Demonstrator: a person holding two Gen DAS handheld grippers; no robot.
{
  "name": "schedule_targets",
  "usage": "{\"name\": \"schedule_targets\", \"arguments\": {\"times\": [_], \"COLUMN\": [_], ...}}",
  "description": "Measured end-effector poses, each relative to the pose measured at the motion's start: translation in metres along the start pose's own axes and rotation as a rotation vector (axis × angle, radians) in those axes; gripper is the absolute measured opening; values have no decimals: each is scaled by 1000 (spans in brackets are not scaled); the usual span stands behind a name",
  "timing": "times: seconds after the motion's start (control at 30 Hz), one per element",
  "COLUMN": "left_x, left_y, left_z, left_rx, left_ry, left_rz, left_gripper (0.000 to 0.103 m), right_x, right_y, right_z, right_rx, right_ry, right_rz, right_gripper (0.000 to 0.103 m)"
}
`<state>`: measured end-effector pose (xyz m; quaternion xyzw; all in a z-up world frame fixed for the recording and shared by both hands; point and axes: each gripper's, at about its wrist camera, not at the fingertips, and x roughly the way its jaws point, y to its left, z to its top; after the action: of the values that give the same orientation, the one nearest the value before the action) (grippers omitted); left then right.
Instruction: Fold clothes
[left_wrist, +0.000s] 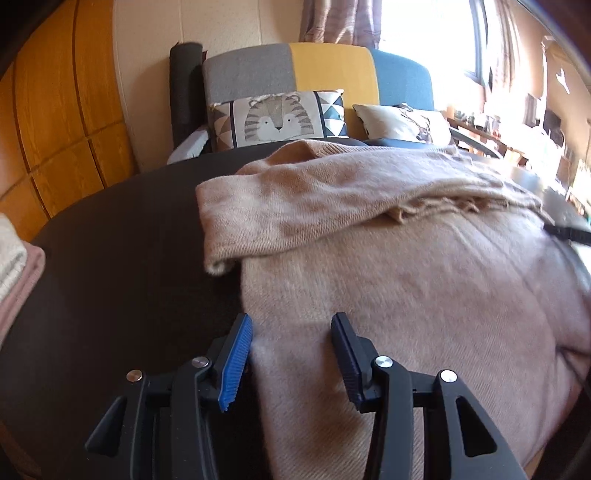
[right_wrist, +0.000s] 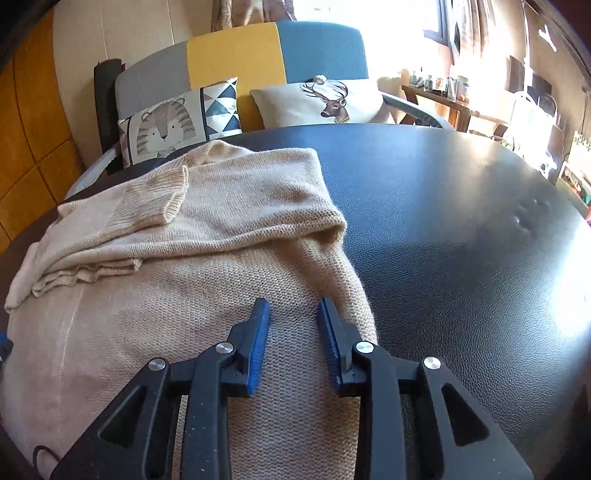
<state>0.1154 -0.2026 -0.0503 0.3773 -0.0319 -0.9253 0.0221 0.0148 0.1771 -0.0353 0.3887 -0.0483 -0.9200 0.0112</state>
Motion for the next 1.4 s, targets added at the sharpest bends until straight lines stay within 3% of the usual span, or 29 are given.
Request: {"name": "schedule_targets", "arguments": {"times": [0.17, 0.3, 0.4, 0.5, 0.57, 0.7, 0.73, 0.83, 1.1, 1.13, 1.2, 1.27, 1.3, 1.33, 1.37, 1.4], "left_x": [5, -4, -31, -53, -49, -22, -16, -14, -12, -14, -25, -38, -43, -44, -45, -45], "left_y": [10, 12, 14, 11, -1, -29, -30, -22, -16, -13, -6, -3, -2, -3, -5, -9], "left_z": [0, 6, 9, 13, 15, 2, -4, -11, -10, -8, 0, 3, 5, 7, 7, 7], "left_rx": [-10, -24, -75, -112, -69, 74, 78, 58, 56, 41, -6, -42, -58, -65, -60, -48], "left_ry": [19, 33, -82, -190, -170, -44, -22, -19, -10, -7, -31, -90, -106, -109, -104, -95], "left_rz": [-22, -27, -58, -124, -156, -101, -97, -124, -135, -147, -183, -203, -211, -227, -248, -262], "left_gripper": [52, 48, 48, 48, 48, 48, 49, 51, 51, 49, 41, 20, 15, 8, 4, 3], "right_x": [0, -10, -41, -53, -55, -46, -46, -46, -47, -48, -56, -62, -64, -65, -66, -68], "right_y": [0, -6, -15, -8, -5, 1, 1, -3, -4, -3, -2, 3, 10, 16, 23, 29], "right_z": [1, 7, 6, -1, -9, -29, -33, -39, -41, -39, -34, -31, -31, -32, -32, -32], "right_rx": [-5, 52, 123, 43, -2, -62, -77, -104, -114, -107, -51, -31, -54, -77, -100, -123], "right_ry": [7, 46, -4, 56, 92, 137, 125, 83, 49, 59, 60, 63, 67, 71, 76, 80], "right_rz": [-11, 37, 189, 170, 180, 116, 96, 47, 23, 23, 103, 164, 175, 186, 196, 207], "right_gripper": [31, 31, 31, 31, 31, 30, 25, 25, 25, 28, 28, 28, 28, 25, 12, 9]}}
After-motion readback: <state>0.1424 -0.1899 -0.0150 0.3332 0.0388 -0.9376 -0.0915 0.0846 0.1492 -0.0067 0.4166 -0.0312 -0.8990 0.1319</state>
